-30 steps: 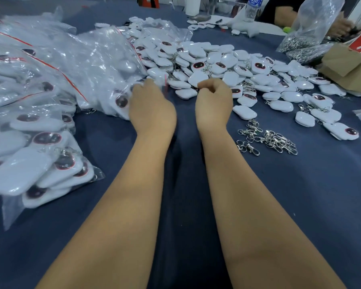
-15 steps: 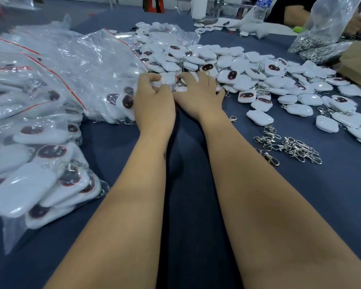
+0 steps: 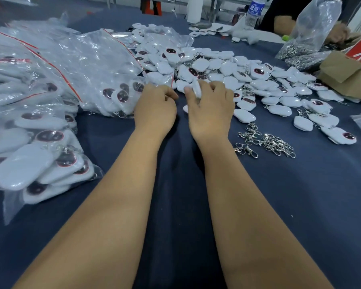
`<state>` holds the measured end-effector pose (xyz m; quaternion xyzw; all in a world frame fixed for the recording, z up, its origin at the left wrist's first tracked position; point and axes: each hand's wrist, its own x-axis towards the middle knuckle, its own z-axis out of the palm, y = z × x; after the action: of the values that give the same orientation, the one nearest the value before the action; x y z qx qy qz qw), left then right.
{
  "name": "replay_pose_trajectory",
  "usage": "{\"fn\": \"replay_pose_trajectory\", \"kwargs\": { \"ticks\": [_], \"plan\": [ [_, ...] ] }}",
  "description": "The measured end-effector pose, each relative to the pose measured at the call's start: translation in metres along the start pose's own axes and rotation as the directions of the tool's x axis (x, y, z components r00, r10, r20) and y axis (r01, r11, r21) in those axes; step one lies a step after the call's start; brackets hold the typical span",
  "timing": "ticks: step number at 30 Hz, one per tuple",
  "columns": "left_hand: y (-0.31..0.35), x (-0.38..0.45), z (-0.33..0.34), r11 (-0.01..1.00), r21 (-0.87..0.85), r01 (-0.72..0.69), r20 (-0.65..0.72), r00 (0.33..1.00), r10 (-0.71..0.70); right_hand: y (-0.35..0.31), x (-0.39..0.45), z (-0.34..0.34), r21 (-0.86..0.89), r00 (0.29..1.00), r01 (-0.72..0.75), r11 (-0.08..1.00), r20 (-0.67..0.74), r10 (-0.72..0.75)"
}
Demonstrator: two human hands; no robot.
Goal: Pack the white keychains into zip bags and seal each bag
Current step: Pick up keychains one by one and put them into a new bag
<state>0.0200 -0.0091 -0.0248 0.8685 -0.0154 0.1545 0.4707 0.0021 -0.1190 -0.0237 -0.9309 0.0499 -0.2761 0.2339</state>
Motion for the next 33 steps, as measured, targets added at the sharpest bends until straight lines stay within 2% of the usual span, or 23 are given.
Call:
{"fn": "replay_pose_trajectory", "kwargs": {
  "ticks": [1, 2, 3, 4, 7, 9, 10, 13, 16, 18, 20, 26, 29, 33],
  "plan": [
    [0.0, -0.002, 0.0, 1.0, -0.017, -0.006, 0.002, 1.0, 0.006, -0.003, -0.002, -0.005, 0.213, 0.999, -0.006, 0.977, -0.043, 0.016],
    [0.001, -0.004, 0.0, 0.999, -0.032, -0.009, -0.005, 1.0, 0.009, -0.007, -0.004, -0.009, 0.45, 0.997, -0.036, 0.892, -0.044, 0.062],
    [0.002, -0.005, 0.0, 0.999, -0.04, -0.009, -0.015, 1.0, 0.008, -0.011, -0.004, -0.012, 0.634, 0.992, -0.089, 0.768, -0.012, 0.126],
    [0.002, -0.005, 0.001, 0.999, -0.046, -0.001, -0.019, 1.0, 0.0, -0.014, -0.002, -0.012, 0.744, 0.982, -0.153, 0.65, 0.042, 0.183],
    [0.004, -0.001, 0.001, 0.982, -0.173, 0.074, -0.029, 0.996, -0.08, -0.026, 0.002, -0.008, 0.862, 0.932, -0.339, 0.377, 0.254, 0.258],
    [0.005, 0.002, -0.001, 0.923, -0.355, 0.152, -0.01, 0.986, -0.166, -0.032, 0.001, -0.004, 0.882, 0.901, -0.423, 0.207, 0.385, 0.201],
    [0.005, 0.004, -0.001, 0.891, -0.42, 0.174, -0.007, 0.981, -0.195, -0.033, 0.0, -0.002, 0.875, 0.891, -0.451, 0.178, 0.426, 0.159],
    [0.007, 0.008, 0.0, 0.888, -0.42, 0.187, -0.036, 0.974, -0.222, -0.03, -0.002, 0.002, 0.832, 0.873, -0.488, 0.264, 0.474, 0.119],
    [0.007, 0.008, 0.002, 0.909, -0.372, 0.189, -0.028, 0.976, -0.214, -0.025, 0.003, 0.006, 0.764, 0.895, -0.443, 0.469, 0.408, 0.18],
    [0.009, 0.005, 0.002, 0.879, -0.418, 0.229, -0.009, 0.967, -0.256, -0.02, 0.006, 0.007, 0.723, 0.907, -0.417, 0.551, 0.367, 0.205],
    [0.011, 0.002, 0.0, 0.863, -0.441, 0.248, -0.002, 0.961, -0.277, -0.015, 0.006, 0.007, 0.736, 0.91, -0.41, 0.539, 0.373, 0.182],
    [0.012, -0.003, 0.0, 0.857, -0.48, 0.186, 0.044, 0.981, -0.188, -0.011, 0.009, 0.012, 0.777, 0.912, -0.384, 0.498, 0.403, 0.075],
    [0.009, -0.001, 0.0, 0.87, -0.473, 0.139, 0.043, 0.99, -0.135, -0.01, 0.011, 0.01, 0.799, 0.905, -0.403, 0.446, 0.421, 0.062],
    [0.009, 0.0, -0.001, 0.842, -0.518, 0.15, 0.058, 0.988, -0.14, -0.007, 0.011, 0.01, 0.801, 0.908, -0.4, 0.445, 0.411, 0.077]
  ]
}}
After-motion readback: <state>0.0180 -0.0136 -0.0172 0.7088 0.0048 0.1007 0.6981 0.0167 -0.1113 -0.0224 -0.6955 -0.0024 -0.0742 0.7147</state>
